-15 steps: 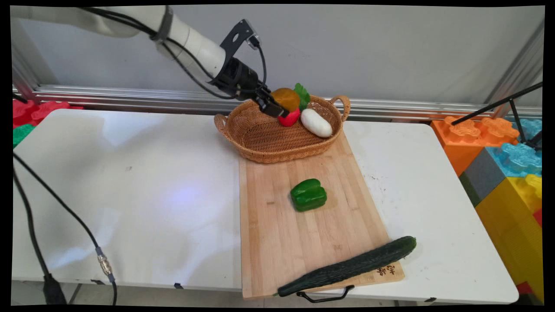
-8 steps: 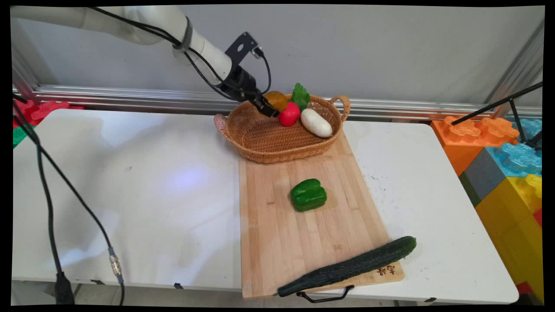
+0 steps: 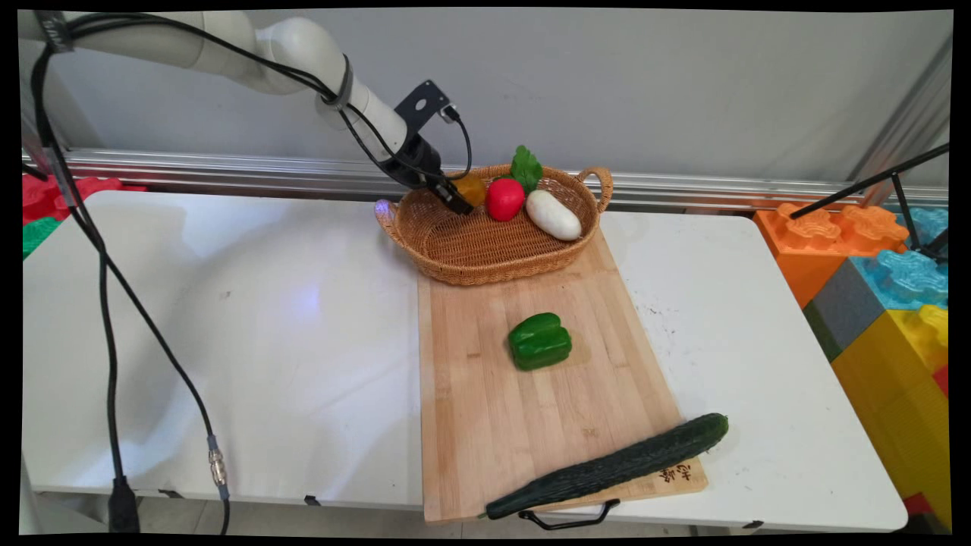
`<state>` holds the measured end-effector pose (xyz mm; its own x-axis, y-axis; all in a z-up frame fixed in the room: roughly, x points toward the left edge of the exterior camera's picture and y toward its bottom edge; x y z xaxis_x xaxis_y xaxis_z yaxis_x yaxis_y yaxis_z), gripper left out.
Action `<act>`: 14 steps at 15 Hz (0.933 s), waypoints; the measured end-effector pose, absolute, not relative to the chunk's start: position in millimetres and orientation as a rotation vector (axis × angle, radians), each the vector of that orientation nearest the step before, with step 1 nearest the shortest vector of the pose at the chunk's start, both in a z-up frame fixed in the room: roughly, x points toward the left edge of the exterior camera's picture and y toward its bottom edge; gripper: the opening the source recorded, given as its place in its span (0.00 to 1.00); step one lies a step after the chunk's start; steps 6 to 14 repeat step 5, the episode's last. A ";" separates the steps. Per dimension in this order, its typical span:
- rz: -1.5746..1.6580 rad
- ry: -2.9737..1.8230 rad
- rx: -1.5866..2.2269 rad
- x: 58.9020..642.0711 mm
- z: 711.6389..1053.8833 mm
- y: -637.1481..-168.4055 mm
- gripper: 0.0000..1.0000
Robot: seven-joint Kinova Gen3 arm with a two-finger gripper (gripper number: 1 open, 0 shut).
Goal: Place the picked object in the vegetable basket
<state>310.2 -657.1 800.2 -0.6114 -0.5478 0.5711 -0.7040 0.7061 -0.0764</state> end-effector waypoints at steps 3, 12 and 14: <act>0.398 -2.398 0.937 307.9 796.2 -660.0 1.00; 0.410 -2.395 0.914 302.3 799.5 -660.1 1.00; 0.410 -2.395 0.914 302.3 799.5 -660.1 1.00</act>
